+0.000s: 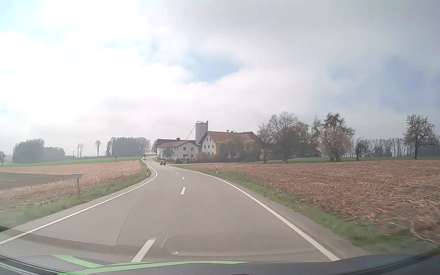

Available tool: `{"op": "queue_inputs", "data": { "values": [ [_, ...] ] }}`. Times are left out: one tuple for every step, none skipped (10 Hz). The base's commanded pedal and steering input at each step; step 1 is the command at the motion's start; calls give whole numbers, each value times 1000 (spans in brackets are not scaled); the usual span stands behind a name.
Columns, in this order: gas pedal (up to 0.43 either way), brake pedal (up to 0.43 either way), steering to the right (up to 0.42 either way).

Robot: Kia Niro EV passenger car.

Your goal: Follow the waypoints while adhering to traffic rules and regulations

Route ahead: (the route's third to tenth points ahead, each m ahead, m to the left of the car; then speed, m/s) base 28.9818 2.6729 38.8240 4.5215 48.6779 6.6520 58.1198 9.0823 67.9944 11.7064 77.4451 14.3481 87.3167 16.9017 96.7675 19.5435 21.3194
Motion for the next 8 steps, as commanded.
{"op": "queue_inputs", "data": {
  "values": [
    [177, 0, -26],
    [177, 0, -26],
    [177, 0, -27],
    [177, 0, -27],
    [177, 0, -27],
    [177, 0, -29],
    [177, 0, -30],
    [177, 0, -30]
  ]
}}
